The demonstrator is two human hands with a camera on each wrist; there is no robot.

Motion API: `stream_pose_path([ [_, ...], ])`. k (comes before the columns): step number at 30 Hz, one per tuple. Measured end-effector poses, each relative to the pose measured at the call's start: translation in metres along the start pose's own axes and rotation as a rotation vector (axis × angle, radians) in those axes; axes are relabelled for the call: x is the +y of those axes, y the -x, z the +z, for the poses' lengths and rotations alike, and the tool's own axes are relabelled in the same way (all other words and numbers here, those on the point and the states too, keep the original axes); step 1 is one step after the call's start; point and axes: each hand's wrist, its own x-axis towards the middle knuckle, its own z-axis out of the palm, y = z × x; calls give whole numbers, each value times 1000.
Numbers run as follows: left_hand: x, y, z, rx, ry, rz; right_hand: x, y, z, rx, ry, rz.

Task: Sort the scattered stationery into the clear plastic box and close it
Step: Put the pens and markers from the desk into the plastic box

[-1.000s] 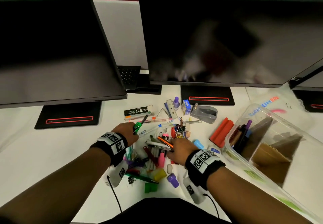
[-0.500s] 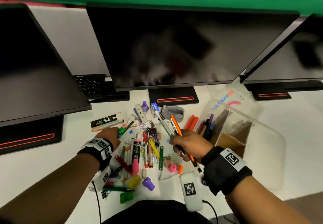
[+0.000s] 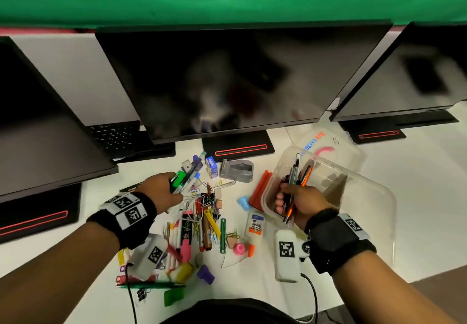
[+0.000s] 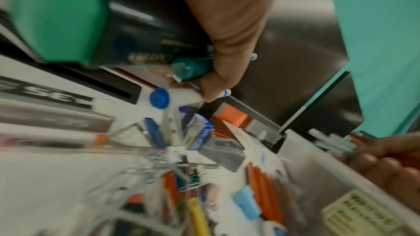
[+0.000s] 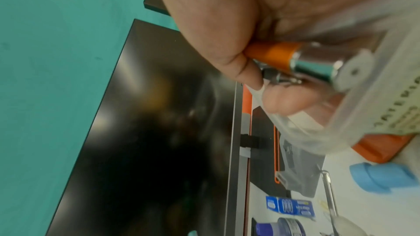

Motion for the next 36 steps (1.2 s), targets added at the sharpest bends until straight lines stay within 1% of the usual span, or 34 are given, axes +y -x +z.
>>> stream_pose_path([
  [3,36,5,0,-19,71,56,-9,-8,-5,92,28,0],
  [5,61,5,2,-38,90,91,-16,-10,-6,112,40,-18],
  [9,107,3,8,-107,140,131,-23,-6,-8,64,110,-33],
  [11,130,3,13,-137,178,148,-22,-5,-12,63,127,-40],
  [14,162,-2,28,-175,230,178,-18,-3,-22,34,94,-24],
  [17,187,-10,48,-244,227,149,-17,0,-38,10,33,4],
  [19,199,-16,59,-252,235,127,-14,0,-47,-3,-13,1],
  [22,215,-23,69,-180,150,130,-8,-1,-58,-28,-40,-3],
  [25,225,-29,74,-116,59,165,-3,-2,-62,-60,-38,5],
  [29,233,-29,77,-73,-108,227,-1,-5,-65,-83,-7,13],
  [31,232,-30,78,-75,-140,225,-1,-7,-65,-89,23,18],
  [34,227,-34,74,-105,-155,187,-2,-9,-63,-107,64,25],
  [36,225,-35,68,-106,-140,205,-3,-10,-60,-114,91,19],
])
